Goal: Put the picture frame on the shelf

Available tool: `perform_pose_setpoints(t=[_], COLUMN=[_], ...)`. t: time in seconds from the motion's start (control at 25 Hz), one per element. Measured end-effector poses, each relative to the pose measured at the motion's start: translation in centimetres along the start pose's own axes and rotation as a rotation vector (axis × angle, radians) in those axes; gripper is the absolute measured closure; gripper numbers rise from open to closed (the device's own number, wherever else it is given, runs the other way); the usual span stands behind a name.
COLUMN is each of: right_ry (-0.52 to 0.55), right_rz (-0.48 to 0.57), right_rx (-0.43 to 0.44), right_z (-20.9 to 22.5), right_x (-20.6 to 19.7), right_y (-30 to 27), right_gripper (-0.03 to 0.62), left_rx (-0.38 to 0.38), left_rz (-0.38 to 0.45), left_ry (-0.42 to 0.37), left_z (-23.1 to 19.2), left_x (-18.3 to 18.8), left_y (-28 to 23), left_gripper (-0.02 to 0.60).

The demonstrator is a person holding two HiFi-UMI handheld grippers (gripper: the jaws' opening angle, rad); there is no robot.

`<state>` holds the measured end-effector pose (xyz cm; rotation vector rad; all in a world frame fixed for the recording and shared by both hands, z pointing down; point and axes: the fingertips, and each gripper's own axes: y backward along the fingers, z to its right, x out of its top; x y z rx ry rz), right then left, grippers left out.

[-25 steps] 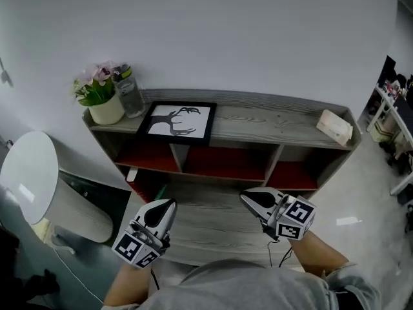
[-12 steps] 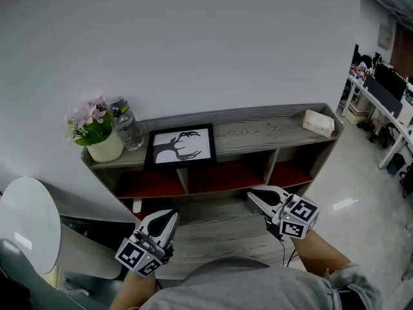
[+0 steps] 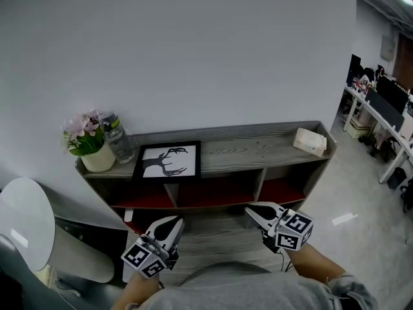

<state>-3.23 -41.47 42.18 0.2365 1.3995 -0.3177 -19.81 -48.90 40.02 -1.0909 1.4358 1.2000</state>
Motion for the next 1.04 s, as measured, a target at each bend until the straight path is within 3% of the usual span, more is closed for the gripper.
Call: perform_pose_setpoints(t=[0.2,1.04], right_ry=[0.023,0.054], right_rz=[0.02,0.009], right_rx=[-0.001,0.005], right_z=[0.2,-1.4], right_x=[0.9,1.3], right_y=[0.0,-0.9], right_gripper=[0.589,0.589], left_rx=[-0.007,-0.006], left_rz=[-0.019,-0.024], left_ry=[-0.024,0.005], left_z=[0.3,-0.7], left_x=[-0.1,0.0], left_y=[-0.3,1.4], left_gripper=[0.574,0.574])
